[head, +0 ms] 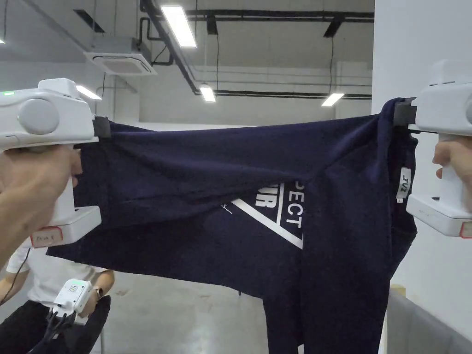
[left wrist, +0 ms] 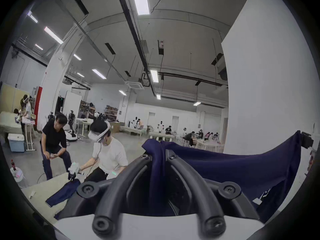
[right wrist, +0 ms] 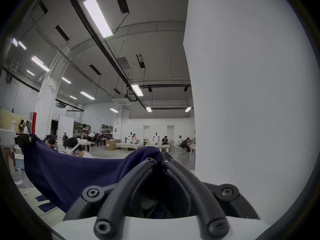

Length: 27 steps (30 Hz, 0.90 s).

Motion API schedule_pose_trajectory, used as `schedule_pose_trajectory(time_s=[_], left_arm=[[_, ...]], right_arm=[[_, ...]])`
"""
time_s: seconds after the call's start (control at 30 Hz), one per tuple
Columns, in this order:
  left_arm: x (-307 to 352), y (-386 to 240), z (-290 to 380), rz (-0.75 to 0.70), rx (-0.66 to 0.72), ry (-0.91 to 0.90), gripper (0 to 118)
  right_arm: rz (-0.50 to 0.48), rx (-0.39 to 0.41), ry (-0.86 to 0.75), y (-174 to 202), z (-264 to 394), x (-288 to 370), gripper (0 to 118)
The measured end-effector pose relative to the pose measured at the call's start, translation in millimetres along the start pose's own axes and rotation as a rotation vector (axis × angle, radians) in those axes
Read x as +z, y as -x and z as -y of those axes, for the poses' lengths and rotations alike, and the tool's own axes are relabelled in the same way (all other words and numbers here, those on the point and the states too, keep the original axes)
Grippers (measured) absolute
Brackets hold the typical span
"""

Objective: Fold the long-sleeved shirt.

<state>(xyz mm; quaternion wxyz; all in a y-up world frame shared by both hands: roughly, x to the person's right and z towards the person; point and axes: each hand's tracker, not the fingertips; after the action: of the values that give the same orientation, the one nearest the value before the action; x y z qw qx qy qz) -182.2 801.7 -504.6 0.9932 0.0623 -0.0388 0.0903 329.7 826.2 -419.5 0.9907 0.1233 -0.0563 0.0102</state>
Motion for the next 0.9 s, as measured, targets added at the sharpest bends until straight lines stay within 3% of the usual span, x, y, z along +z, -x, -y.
schedule_pose_trajectory(time_s=[0.23,0.47,0.63,0.83,0.9], left_arm=[[-42,-9,-4,-0.044,-0.081,-0.097,17],[-52,11,62,-0.03,-0.124,-0.045,17],[-27,23,131,-0.013,-0.142,0.069,17],[64,37,233,0.021,-0.183,0.186,17],[97,43,277,0.041,-0.207,0.286,17]], right_arm=[[0.069,0.044,-0.122,16,4,-43,1],[0.02,0.015,-0.05,10,82,-56,1],[-0.014,-0.002,0.033,9,161,-20,1],[-0.079,-0.012,0.177,-8,240,59,1],[-0.096,0.029,0.227,-11,275,101,1]])
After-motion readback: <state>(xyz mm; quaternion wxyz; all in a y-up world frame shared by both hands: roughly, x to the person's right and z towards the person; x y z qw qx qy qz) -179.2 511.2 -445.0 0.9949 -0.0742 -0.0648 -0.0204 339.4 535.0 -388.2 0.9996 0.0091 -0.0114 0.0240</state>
